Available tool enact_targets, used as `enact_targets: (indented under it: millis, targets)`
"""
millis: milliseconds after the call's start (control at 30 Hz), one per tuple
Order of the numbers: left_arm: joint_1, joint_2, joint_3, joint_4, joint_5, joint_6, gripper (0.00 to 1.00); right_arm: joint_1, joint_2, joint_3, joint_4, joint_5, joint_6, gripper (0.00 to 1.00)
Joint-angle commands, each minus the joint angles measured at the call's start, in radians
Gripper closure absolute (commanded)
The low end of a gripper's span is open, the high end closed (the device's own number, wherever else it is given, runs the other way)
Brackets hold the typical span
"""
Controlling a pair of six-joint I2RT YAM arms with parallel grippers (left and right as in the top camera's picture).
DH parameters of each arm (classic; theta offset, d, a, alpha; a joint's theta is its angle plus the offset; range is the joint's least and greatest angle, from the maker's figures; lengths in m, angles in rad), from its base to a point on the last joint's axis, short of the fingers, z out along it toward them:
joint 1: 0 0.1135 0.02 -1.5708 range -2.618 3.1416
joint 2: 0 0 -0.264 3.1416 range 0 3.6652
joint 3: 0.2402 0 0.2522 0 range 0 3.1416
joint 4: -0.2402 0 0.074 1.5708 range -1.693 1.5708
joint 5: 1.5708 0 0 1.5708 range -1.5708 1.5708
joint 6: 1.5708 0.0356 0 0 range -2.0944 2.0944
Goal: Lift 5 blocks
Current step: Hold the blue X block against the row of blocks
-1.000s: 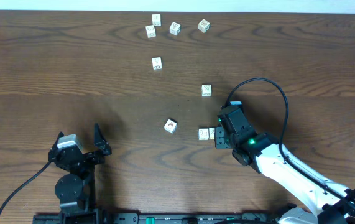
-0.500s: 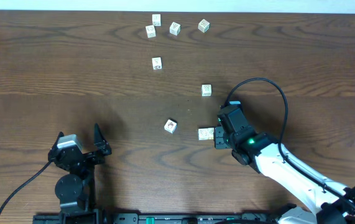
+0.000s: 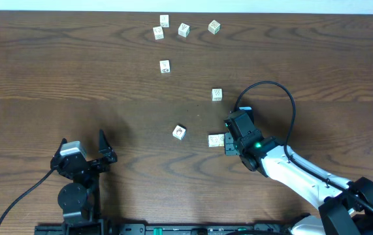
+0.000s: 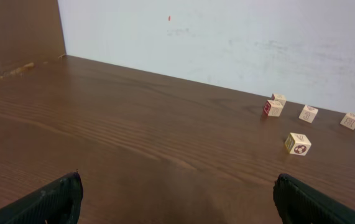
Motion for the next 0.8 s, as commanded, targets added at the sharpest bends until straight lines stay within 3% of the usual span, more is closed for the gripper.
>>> enact_targets:
  millis: [0, 200, 333, 467, 767]
  targets:
    - [0.003, -0.006, -0.021, -0.035, -0.018, -0.002, 0.02, -0.010, 0.013, -0.007, -0.009, 0.042, 0.000, 0.99]
    - [0.003, -0.006, -0.021, -0.035, -0.018, -0.002, 0.02, -0.020, 0.013, -0.007, -0.028, 0.034, 0.000, 0.98]
    - [0.003, -0.006, -0.021, -0.035, -0.018, -0.002, 0.02, -0.019, 0.013, -0.007, -0.028, 0.015, -0.001, 0.84]
    - [0.003, -0.006, -0.021, -0.035, -0.018, -0.002, 0.02, -0.019, 0.013, -0.007, -0.026, 0.015, -0.001, 0.79]
    - [0.003, -0.006, -0.021, -0.035, -0.018, -0.002, 0.02, -0.019, 0.013, -0.007, -0.027, 0.014, 0.000, 0.75]
